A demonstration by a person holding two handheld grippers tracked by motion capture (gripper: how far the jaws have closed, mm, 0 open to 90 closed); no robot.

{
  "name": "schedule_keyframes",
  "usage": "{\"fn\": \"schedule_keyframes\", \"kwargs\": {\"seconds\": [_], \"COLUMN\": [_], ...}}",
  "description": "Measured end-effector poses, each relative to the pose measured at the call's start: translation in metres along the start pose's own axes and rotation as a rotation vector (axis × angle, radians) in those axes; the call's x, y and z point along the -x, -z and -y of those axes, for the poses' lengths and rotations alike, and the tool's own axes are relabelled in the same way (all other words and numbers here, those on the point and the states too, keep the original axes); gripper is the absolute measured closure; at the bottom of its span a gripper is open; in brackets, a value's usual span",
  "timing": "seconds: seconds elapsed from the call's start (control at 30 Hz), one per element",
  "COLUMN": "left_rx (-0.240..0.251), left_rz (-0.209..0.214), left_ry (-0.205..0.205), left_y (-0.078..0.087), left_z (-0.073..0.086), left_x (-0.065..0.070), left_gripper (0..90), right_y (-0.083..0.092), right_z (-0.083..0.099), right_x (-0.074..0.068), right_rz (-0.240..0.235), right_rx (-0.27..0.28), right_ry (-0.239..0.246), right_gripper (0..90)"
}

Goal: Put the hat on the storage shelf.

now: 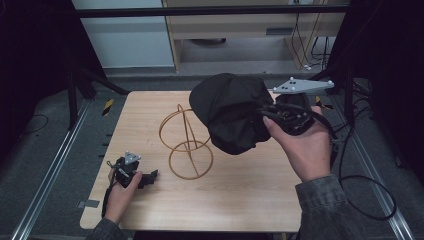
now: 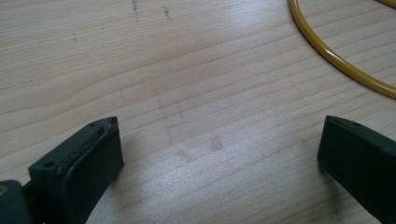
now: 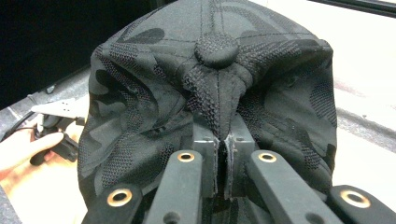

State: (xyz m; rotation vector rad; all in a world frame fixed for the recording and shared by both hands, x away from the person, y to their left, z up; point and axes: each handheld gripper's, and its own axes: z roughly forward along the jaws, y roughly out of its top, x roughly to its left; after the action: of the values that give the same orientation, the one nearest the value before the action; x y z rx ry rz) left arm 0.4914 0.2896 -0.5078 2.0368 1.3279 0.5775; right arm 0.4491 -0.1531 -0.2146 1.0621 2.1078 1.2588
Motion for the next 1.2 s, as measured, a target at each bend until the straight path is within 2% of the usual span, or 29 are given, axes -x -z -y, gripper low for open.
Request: {"fn": "schedule_keyframes", "kwargs": {"seconds": [0.53,1.2], "left_rx": [0.0,0.001], "left_rz": [0.0,0.0], "left_ry": [0.0,0.001], "left_y": [0.0,0.0], "left_z": [0.0,0.0], "left_x": [0.0,0.0], "left_gripper": [0.0,0.0], "right_y": [-0.023,-0.048], "right_z": [-0.015,-0.022], "right_x": [-0.017,-0.039], "right_rz": [-0.044,-0.082], "right_rx": [0.009,0.001], "right_ry": [0.008,0.033], "right_gripper": [86.0,85.9]}}
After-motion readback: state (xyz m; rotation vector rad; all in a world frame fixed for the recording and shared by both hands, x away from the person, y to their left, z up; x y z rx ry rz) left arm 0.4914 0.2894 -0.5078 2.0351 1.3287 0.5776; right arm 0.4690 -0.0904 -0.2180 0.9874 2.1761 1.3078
